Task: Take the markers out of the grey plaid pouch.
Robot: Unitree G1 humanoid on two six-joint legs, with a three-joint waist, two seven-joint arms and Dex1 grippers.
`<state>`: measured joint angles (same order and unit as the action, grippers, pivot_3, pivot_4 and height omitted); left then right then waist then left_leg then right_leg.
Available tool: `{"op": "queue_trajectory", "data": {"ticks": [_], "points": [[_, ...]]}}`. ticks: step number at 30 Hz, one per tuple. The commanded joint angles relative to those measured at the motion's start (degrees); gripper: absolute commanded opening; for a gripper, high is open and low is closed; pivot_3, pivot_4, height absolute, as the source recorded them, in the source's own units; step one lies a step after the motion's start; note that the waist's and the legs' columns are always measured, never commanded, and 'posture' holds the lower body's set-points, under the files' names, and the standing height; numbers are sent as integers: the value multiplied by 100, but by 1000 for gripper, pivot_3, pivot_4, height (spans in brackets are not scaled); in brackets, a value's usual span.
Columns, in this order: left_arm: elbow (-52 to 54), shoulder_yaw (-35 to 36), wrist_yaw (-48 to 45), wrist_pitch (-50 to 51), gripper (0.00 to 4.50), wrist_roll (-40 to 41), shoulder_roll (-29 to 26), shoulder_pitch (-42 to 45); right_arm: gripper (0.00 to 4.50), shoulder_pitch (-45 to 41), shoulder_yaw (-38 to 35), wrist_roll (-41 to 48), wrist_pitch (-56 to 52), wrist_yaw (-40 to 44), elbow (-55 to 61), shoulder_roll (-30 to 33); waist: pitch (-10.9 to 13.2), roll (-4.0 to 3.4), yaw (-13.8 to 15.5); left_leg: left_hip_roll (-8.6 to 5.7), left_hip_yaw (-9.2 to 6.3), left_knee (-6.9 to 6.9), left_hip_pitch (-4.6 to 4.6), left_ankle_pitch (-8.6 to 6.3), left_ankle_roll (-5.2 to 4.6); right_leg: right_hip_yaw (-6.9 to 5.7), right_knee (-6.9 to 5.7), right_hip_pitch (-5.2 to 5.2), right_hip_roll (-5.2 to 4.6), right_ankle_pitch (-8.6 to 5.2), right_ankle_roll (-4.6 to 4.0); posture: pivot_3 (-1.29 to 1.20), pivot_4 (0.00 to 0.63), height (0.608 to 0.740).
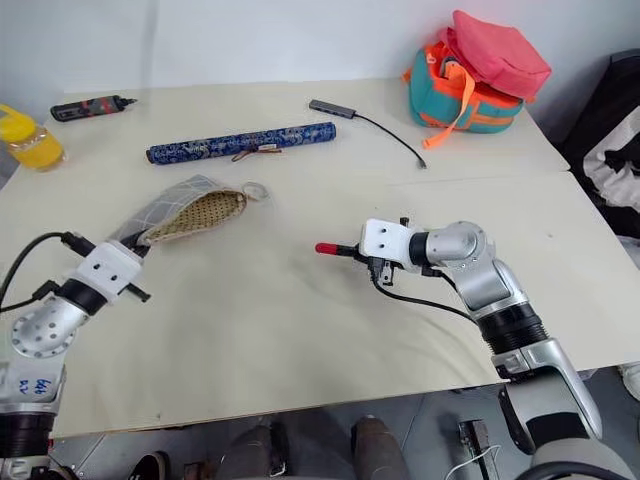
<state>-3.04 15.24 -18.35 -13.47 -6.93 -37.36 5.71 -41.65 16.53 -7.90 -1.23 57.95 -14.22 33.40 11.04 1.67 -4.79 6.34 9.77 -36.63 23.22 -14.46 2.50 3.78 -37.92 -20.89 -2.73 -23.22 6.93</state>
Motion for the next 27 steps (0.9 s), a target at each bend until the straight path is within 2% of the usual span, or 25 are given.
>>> {"op": "queue_trajectory", "data": {"ticks": [1, 7, 11, 12, 13, 18, 21, 27], "points": [[255, -35, 69, 114, 728, 185, 232, -117, 865, 90, -136, 152, -119, -68, 100, -68, 0, 1, -5, 0, 2, -4, 0, 0, 0, 3, -1, 0, 1, 0, 0, 0, 150, 740], [385, -38, -266, 82, 2588, 532, 251, -172, 2926, 219, -183, 336, -295, 50, 219, -73, 0, 1, -1, 12, 6, -14, 1, 0, 1, 8, -6, -3, 12, 2, -4, 0, 150, 740], [976, 181, -858, 544, 3901, 1614, 293, -418, 4344, 268, -526, 830, -548, 53, 431, -162, 0, 1, -13, 16, 9, -13, 1, -2, 3, 13, -7, -5, 15, 2, -4, 0, 150, 740], [1148, 263, -955, 650, 4239, 1856, 296, -500, 4500, 289, -624, 994, -665, 56, 520, -186, 0, 1, -14, 18, 10, -12, 2, -3, 4, 14, -8, -8, 17, 2, -4, 0, 150, 740], [1329, 369, -1045, 801, 4464, 2104, 288, -600, 4500, 324, -747, 1204, -830, 63, 634, -226, 0, 1, -11, 22, 11, -13, 2, -5, 9, 16, -9, -9, 19, 3, -4, 0, 150, 740], [1806, 914, -1181, 1118, 4464, 2911, 391, -1018, 4500, 720, -1376, 2342, -1635, 42, 1307, -463, 0, 1, -3, 28, 9, -14, 2, -9, 14, 18, -8, -8, 28, 3, -5, 0, 150, 740], [1993, 1210, -1239, 1478, 4464, 3372, 494, -1414, 4500, 1383, -1474, 2612, -1734, 204, 1917, -271, -1, 2, 0, 27, 6, -16, 0, -15, 12, 19, -1, 0, 27, 3, -5, 0, 150, 740], [2057, 1610, -1218, 1626, 4464, 3513, 764, -2286, 4500, 2665, -1790, 2996, -1548, 229, 2440, -121, 0, 3, 9, 26, 2, -38, -2, -35, -2, 16, 23, 28, 28, 3, -5, 0, 150, 740]]}}
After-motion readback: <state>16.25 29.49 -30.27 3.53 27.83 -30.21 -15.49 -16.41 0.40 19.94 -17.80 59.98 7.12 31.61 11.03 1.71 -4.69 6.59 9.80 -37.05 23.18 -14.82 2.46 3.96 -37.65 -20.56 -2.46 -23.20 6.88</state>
